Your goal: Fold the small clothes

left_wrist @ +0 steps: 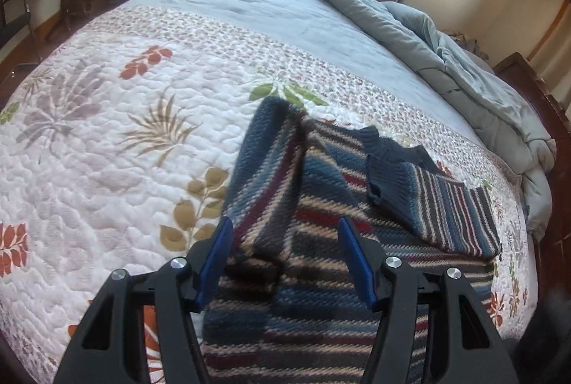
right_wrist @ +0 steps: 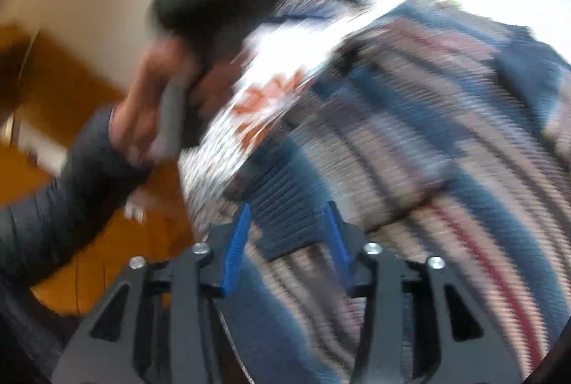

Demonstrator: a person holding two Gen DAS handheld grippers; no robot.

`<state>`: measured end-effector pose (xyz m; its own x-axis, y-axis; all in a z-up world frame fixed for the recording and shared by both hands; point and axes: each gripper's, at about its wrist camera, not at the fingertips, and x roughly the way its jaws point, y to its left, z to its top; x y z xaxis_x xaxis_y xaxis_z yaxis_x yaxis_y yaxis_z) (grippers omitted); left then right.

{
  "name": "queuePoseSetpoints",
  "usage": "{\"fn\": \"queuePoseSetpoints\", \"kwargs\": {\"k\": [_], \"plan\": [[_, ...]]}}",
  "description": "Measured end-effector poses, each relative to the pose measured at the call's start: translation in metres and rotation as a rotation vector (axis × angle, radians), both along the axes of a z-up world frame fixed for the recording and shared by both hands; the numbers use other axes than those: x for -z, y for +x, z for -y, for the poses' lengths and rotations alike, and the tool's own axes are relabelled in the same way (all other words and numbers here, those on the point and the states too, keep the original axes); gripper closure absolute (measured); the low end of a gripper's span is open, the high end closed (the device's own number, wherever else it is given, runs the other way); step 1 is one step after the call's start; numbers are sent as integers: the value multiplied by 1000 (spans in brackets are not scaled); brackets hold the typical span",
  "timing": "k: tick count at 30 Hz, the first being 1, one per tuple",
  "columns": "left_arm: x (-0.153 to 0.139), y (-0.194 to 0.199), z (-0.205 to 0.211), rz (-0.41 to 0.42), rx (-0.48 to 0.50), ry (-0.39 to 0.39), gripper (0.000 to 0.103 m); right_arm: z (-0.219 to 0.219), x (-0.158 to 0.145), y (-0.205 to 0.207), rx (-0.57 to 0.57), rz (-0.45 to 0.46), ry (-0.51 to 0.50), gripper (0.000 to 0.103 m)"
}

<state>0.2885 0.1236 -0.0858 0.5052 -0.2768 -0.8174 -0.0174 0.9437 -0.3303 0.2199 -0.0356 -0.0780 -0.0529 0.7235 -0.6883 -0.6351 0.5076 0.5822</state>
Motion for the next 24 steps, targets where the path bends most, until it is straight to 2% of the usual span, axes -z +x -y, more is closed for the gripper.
{"fn": "queuePoseSetpoints", "kwargs": {"k": [4,6,10,17,19,21,24], "plan": [[3,-4,11,-11,32,25,41,38,3,69,240,22,-138,57],[7,-6,16,-29,41,18,40,43,14,102,298,10,-211,57],[16,-10,21,-78,62,7,40,23,33,133,320,6,-289,48],[26,-37,15,-130,124,59,34,14,51,158,387,6,-319,46],[32,-49,13,-154,130,76,34,27,66,162,381,-78,-287,46],[36,-61,10,-172,137,69,34,27,78,158,352,-119,-268,46],[44,-77,8,-206,148,60,33,33,70,149,358,-93,-253,46]]}}
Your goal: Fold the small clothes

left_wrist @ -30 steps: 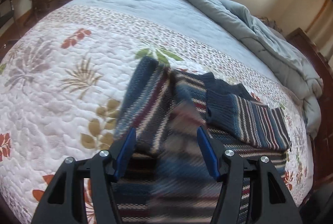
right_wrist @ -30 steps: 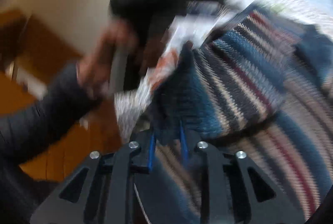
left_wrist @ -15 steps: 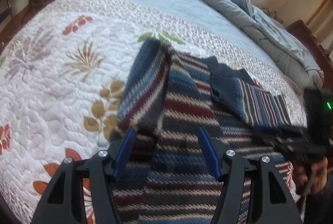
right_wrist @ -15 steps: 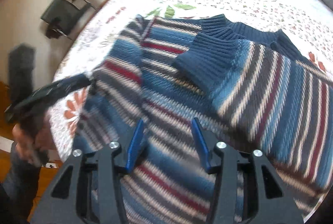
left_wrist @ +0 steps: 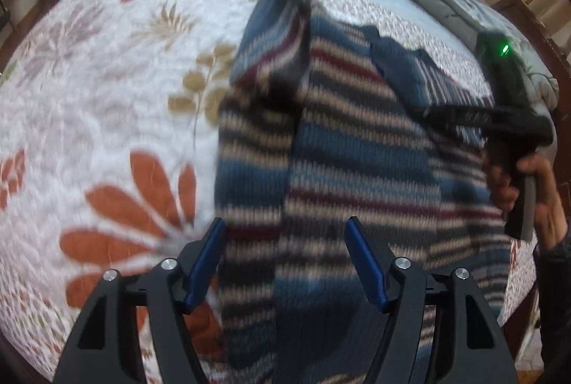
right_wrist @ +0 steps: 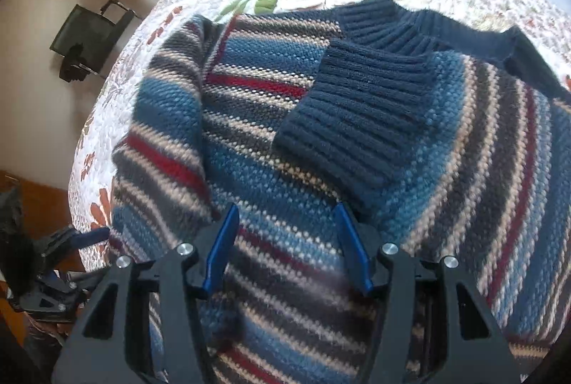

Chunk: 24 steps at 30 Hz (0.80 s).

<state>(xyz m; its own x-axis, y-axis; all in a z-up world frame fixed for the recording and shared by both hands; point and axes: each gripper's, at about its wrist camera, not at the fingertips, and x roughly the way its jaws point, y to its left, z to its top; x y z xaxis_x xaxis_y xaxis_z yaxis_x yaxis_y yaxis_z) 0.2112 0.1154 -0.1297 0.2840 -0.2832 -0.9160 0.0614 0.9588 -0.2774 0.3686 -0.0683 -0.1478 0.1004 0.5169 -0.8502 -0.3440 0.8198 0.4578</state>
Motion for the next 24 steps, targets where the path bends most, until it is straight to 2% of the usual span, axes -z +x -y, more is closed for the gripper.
{"fn": "queuePoseSetpoints", "kwargs": {"k": [4,8,10,12,14,16,19,22,24], "plan": [[7,-16,9,-20,44,59,33,21,-21,-22,14,2,75,46],[7,-24,17,-32,64,49,33,48,-34,-53,29,11,108,44],[0,-29,22,-10,78,63,33,58,-38,-67,29,6,122,44],[-8,-32,21,5,71,57,33,58,-43,-87,-23,18,118,44],[-13,-30,13,4,37,32,33,42,-51,-108,-82,31,90,44],[-16,-29,-5,-2,-21,30,33,24,-58,-129,-150,30,103,44],[-21,-30,-24,25,-97,83,32,-23,-59,-166,-249,8,74,44],[-25,-33,-46,35,-171,141,32,-69,-61,-202,-362,56,35,44],[-24,-39,-66,29,-218,121,31,-95,-60,-218,-416,65,28,44]]}}
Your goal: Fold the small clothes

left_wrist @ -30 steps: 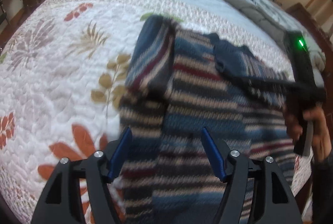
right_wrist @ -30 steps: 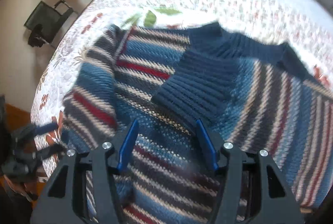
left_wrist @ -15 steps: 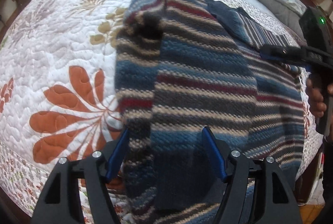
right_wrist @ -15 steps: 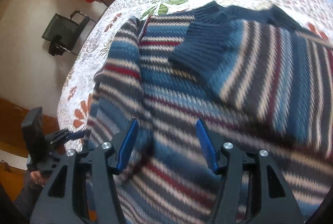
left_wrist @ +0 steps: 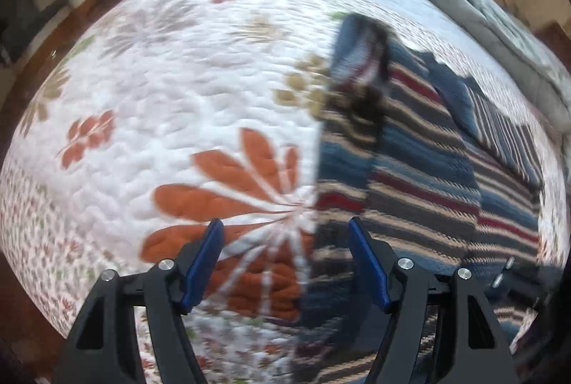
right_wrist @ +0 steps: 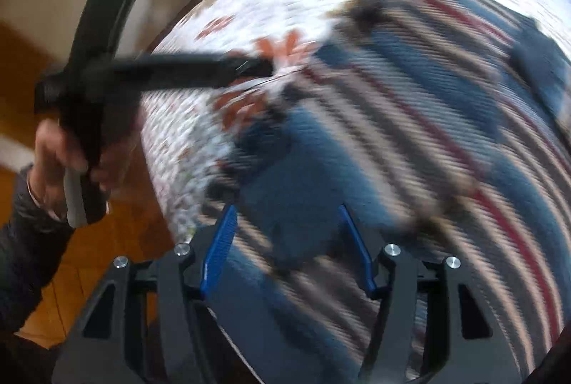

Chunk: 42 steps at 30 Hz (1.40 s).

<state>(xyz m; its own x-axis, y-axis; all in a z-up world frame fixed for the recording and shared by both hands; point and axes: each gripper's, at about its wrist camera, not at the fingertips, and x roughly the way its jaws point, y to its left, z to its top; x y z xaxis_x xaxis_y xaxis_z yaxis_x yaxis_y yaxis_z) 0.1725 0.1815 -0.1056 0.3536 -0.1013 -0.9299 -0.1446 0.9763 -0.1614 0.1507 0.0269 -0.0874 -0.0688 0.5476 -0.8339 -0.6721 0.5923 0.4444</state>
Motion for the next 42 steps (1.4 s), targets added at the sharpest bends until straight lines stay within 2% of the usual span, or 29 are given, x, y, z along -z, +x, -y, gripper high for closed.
{"fn": "queuePoseSetpoints", "kwargs": {"k": [2,4,6,8,10,11,13,15,16,18,19,21,27,31,33,36,37,39,42], "plan": [[4,-5,-14,-11,-30,-22,31,-24,3,-8,-33,12,-14,45],[8,-10,-26,-23,-51,-29,31,-45,7,-11,-44,56,-58,40],[12,-13,-32,-27,-56,-27,32,-57,18,-7,-45,86,-115,38],[14,-18,-37,-27,-59,-30,31,-67,33,-9,-60,107,-171,32],[17,-20,-41,-33,-70,-42,31,-74,38,-16,-85,150,-204,33],[19,-19,-40,-37,-76,-46,31,-77,40,-19,-95,181,-224,41],[22,-16,-40,-45,-86,-65,31,-77,39,-25,-109,253,-269,51],[22,-15,-38,-46,-85,-76,31,-72,38,-25,-120,258,-256,65],[22,-14,-37,-46,-83,-75,31,-65,35,-22,-113,247,-248,82],[20,-12,-32,-41,-71,-71,31,-45,28,-12,-71,177,-192,91],[18,-11,-29,-39,-66,-72,31,-30,21,-2,-38,116,-127,92],[15,-8,-22,-34,-53,-74,31,-3,11,12,10,53,-55,92],[3,11,16,-6,28,-67,31,90,-28,52,198,-14,76,92],[-4,25,46,14,82,-77,31,175,-40,83,401,19,48,91],[-6,30,59,18,104,-74,31,220,-39,98,514,48,-6,87],[-6,39,80,21,143,-67,31,275,-32,107,669,106,-139,69],[-5,41,83,21,149,-65,31,285,-28,109,702,110,-160,65],[-4,45,91,20,162,-60,31,302,-18,112,741,95,-151,65],[0,52,99,11,172,-53,31,312,-1,111,728,12,-89,61]]}}
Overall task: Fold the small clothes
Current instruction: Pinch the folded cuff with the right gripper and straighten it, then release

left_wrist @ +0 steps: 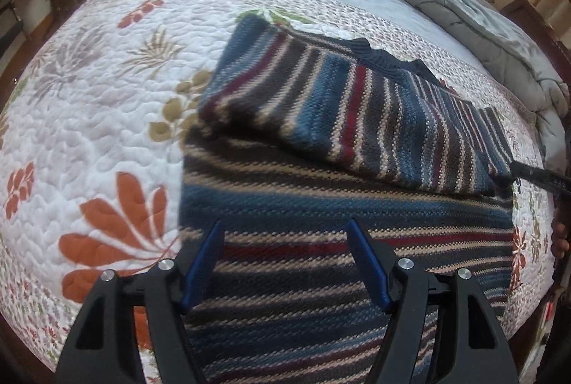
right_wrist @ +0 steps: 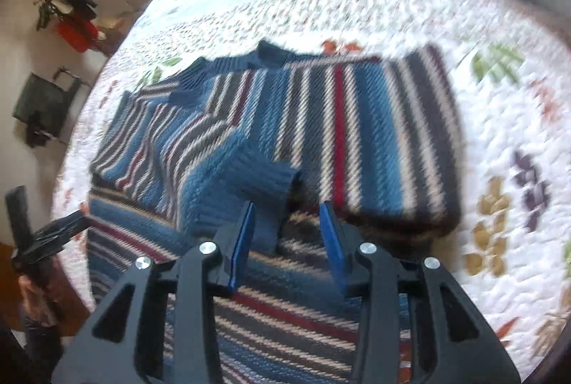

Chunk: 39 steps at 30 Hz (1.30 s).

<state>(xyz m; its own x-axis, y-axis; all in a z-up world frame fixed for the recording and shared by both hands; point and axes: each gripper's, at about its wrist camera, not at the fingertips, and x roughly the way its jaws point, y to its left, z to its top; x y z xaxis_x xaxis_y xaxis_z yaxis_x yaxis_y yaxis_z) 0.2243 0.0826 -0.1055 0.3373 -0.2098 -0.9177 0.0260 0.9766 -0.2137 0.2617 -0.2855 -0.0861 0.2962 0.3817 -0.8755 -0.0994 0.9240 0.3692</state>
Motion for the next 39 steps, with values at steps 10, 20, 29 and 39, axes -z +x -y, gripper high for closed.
{"fn": "queuePoseSetpoints", "kwargs": {"k": [10,20,29,39], "plan": [[17,3,7,-29,2,12,31,-7,60,21,52,-195,260,43],[18,6,9,-25,-8,-7,31,-30,50,22,-10,-157,282,89],[-7,39,21,96,-26,21,30,9,-47,47,11,161,139,94],[41,71,55,44,-1,139,26,68,34,78,181,65,12,99]]}}
